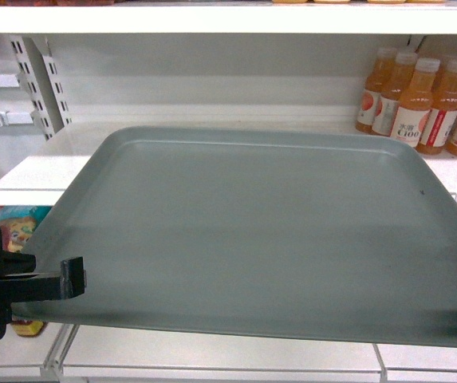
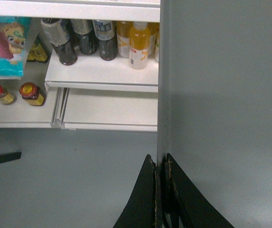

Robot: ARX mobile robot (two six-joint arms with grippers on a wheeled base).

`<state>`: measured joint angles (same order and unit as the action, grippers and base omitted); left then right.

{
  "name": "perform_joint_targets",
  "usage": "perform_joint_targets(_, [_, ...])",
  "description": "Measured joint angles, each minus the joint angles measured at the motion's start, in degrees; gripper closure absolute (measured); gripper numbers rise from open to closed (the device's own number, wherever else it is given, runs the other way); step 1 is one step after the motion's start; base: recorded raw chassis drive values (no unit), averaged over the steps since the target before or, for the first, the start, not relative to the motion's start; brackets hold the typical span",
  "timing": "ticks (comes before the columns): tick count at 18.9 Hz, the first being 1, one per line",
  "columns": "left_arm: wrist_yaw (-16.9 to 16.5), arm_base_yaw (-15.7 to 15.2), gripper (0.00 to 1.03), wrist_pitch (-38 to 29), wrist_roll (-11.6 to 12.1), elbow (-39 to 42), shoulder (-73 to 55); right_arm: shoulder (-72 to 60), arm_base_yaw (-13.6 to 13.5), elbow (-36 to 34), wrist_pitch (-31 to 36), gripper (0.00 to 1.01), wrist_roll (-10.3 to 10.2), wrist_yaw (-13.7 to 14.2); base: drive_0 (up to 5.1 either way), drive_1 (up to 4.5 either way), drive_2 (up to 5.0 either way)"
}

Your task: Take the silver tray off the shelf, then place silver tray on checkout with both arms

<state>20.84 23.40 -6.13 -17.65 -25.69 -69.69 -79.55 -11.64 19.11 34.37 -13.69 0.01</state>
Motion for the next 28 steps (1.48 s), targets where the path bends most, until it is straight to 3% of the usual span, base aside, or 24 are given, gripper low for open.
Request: perform_joint_targets(28, [0.0,0.0,1.00,-0.2,0.1,0.0,0.0,0.0,0.0,0.0,0.0,0.98,0.0,0.0,0.0,-4.20,4.2])
